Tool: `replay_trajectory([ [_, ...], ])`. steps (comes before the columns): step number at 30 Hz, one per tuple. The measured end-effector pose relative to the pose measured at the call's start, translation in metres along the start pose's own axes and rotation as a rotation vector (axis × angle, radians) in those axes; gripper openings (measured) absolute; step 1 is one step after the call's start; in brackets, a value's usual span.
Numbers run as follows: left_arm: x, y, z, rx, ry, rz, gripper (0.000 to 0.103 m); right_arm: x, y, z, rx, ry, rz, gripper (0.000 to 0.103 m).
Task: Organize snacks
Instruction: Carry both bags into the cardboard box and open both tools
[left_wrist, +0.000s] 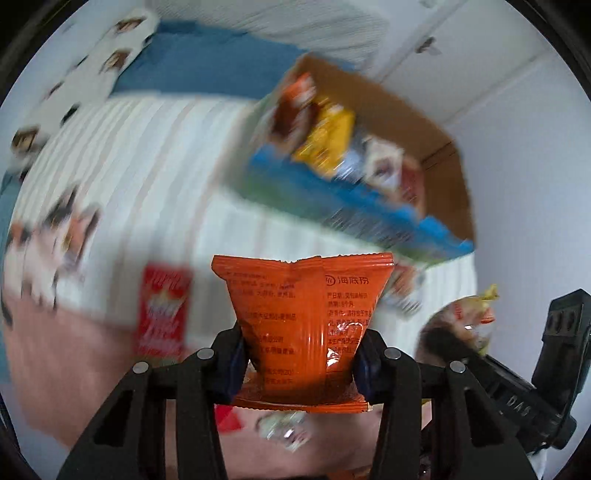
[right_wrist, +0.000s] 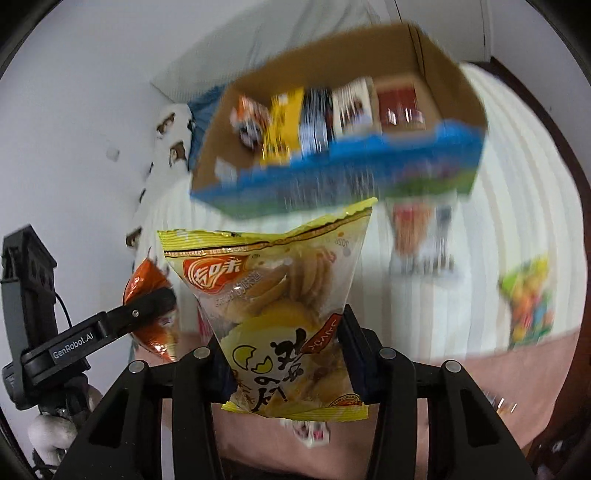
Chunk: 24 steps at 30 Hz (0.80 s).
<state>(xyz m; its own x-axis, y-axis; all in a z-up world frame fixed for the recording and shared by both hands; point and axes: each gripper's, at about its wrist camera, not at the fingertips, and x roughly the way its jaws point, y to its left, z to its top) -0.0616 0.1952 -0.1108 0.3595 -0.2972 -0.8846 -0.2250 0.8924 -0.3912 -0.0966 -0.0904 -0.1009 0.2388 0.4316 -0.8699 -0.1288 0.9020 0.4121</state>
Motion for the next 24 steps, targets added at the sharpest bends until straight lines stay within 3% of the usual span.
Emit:
replay_trajectory([
  [6, 0.007, -0.056, 0.082, 0.094, -0.013, 0.01, 0.044, -0.015, 0.012, 0.085, -0.024, -0.079, -0.028, 0.049],
  [12, 0.045, -0.068, 0.153, 0.102, 0.044, 0.069, 0.044, 0.015, 0.015, 0.156, 0.0, -0.066, -0.047, 0.049],
  [18, 0.097, -0.061, 0.187, 0.092, 0.144, 0.114, 0.044, 0.055, -0.001, 0.188, 0.042, -0.001, -0.061, 0.049],
  [24, 0.135, -0.048, 0.193, 0.071, 0.245, 0.129, 0.044, 0.088, -0.014, 0.194, 0.077, 0.052, -0.067, 0.049],
])
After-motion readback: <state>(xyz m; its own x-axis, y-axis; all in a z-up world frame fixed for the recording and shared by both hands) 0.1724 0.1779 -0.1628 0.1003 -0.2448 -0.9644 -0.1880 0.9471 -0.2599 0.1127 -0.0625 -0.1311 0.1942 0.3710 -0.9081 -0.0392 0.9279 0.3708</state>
